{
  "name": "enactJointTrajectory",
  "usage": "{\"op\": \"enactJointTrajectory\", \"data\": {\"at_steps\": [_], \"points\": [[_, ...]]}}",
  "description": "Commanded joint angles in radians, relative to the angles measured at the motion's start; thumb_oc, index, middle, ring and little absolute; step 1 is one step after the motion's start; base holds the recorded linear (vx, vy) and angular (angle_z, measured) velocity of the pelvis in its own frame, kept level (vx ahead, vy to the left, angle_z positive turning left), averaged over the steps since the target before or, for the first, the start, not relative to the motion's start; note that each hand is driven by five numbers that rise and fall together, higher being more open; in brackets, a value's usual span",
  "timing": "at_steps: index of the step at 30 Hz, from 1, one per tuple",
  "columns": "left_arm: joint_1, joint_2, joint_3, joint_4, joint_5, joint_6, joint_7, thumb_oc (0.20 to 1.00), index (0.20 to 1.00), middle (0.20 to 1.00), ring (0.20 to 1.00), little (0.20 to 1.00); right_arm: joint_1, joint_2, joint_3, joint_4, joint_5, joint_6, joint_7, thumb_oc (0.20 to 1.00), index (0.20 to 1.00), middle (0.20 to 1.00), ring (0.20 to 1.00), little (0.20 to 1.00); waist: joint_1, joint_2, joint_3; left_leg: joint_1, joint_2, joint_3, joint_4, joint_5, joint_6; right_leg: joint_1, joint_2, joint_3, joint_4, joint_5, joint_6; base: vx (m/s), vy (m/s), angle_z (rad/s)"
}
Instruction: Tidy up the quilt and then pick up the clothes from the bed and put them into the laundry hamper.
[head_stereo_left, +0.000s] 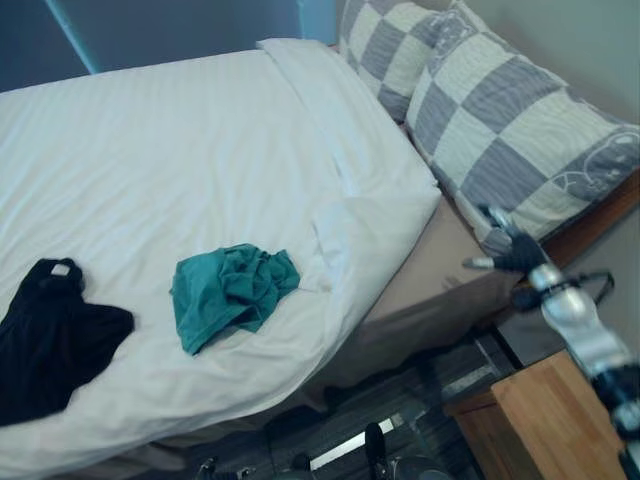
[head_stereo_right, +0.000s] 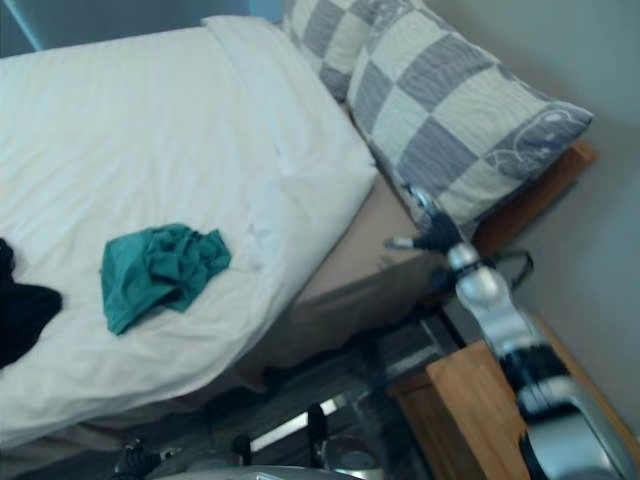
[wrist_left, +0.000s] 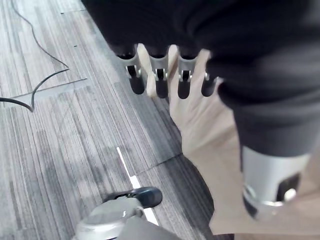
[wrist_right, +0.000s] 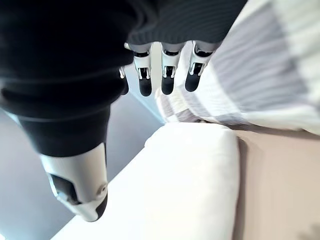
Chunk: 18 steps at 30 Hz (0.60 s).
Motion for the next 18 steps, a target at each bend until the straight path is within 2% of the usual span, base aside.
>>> {"op": "enactJointTrajectory", "data": {"at_steps": [1, 4, 7, 10, 11, 13, 16, 17, 18], "points": [[-0.028, 0.052, -0.040, 0.008, 0.100, -0.064, -0.015, 1.000, 1.000, 1.000, 1.000, 1.000, -0.102, -0.038, 0.024, 0.066, -0.100, 0.089, -0.063, 1.000, 1.000, 1.000, 1.000, 1.000, 0.036, -0.041, -0.016, -0.018, 0.009, 0.165, 0.031, -0.101, 0.009, 0.029, -0.095, -0.063, -0.005, -0.119, 0.118, -0.09, -0.087, 1.49], [-0.067, 0.056, -0.072, -0.008, 0.090, -0.069, -0.025, 1.000, 1.000, 1.000, 1.000, 1.000, -0.184, -0.059, 0.072, 0.155, -0.160, 0.079, -0.112, 1.000, 1.000, 1.000, 1.000, 1.000, 0.046, -0.033, 0.015, -0.091, -0.013, 0.215, 0.119, -0.132, 0.019, -0.001, -0.107, -0.112, -0.002, -0.116, 0.111, -0.15, -0.068, 1.22], [-0.115, 0.064, -0.111, -0.023, 0.087, -0.062, -0.032, 1.000, 1.000, 1.000, 1.000, 1.000, -0.314, -0.070, 0.140, 0.280, -0.160, 0.087, -0.174, 1.000, 1.000, 1.000, 1.000, 1.000, 0.057, -0.008, 0.069, -0.119, 0.007, 0.249, 0.075, -0.108, 0.018, -0.060, -0.108, -0.165, 0.027, -0.121, 0.111, -0.16, -0.017, 0.71], [-0.193, 0.080, -0.165, -0.044, 0.034, -0.075, -0.034, 1.000, 1.000, 1.000, 1.000, 1.000, -0.481, -0.079, 0.220, 0.394, -0.173, 0.155, -0.211, 1.000, 1.000, 1.000, 1.000, 1.000, 0.069, 0.031, 0.133, -0.138, 0.015, 0.238, 0.016, -0.079, 0.011, -0.168, -0.111, -0.198, 0.078, -0.130, 0.116, -0.25, 0.020, 0.22], [-0.238, 0.083, -0.187, -0.060, -0.002, -0.082, -0.033, 1.000, 1.000, 1.000, 1.000, 1.000, -0.564, -0.084, 0.279, 0.447, -0.195, 0.201, -0.230, 1.000, 1.000, 1.000, 1.000, 1.000, 0.071, 0.051, 0.165, -0.164, 0.015, 0.235, -0.001, -0.068, 0.007, -0.222, -0.114, -0.214, 0.104, -0.134, 0.116, -0.24, 0.030, 0.16], [-0.256, 0.083, -0.197, -0.071, -0.015, -0.086, -0.029, 1.000, 1.000, 1.000, 1.000, 1.000, -0.602, -0.092, 0.310, 0.475, -0.187, 0.217, -0.236, 1.000, 1.000, 1.000, 1.000, 1.000, 0.074, 0.061, 0.184, -0.176, 0.012, 0.234, -0.007, -0.064, 0.006, -0.245, -0.114, -0.219, 0.117, -0.139, 0.116, -0.17, 0.014, 0.17], [-0.299, 0.092, -0.228, -0.129, -0.055, -0.074, -0.019, 1.000, 1.000, 1.000, 1.000, 1.000, -0.721, -0.106, 0.386, 0.549, -0.182, 0.283, -0.182, 1.000, 1.000, 1.000, 1.000, 1.000, 0.083, 0.083, 0.238, -0.250, 0.000, 0.225, -0.001, -0.046, -0.004, -0.328, -0.092, -0.253, 0.178, -0.164, 0.100, -0.15, 0.002, 0.10], [-0.303, 0.096, -0.235, -0.151, -0.062, -0.058, -0.014, 1.000, 1.000, 1.000, 1.000, 1.000, -0.730, -0.111, 0.399, 0.556, -0.171, 0.297, -0.157, 0.576, 0.576, 0.576, 0.576, 0.576, 0.086, 0.090, 0.251, -0.274, -0.002, 0.224, 0.006, -0.036, -0.009, -0.356, -0.091, -0.262, 0.197, -0.165, 0.097, -0.10, 0.005, 0.07], [-0.304, 0.099, -0.239, -0.161, -0.062, -0.052, -0.012, 1.000, 1.000, 1.000, 1.000, 1.000, -0.738, -0.107, 0.408, 0.562, -0.169, 0.315, -0.142, 0.329, 0.329, 0.329, 0.329, 0.329, 0.088, 0.093, 0.256, -0.284, 0.000, 0.224, 0.008, -0.032, -0.013, -0.364, -0.090, -0.265, 0.204, -0.169, 0.094, -0.08, -0.010, 0.08]]}}
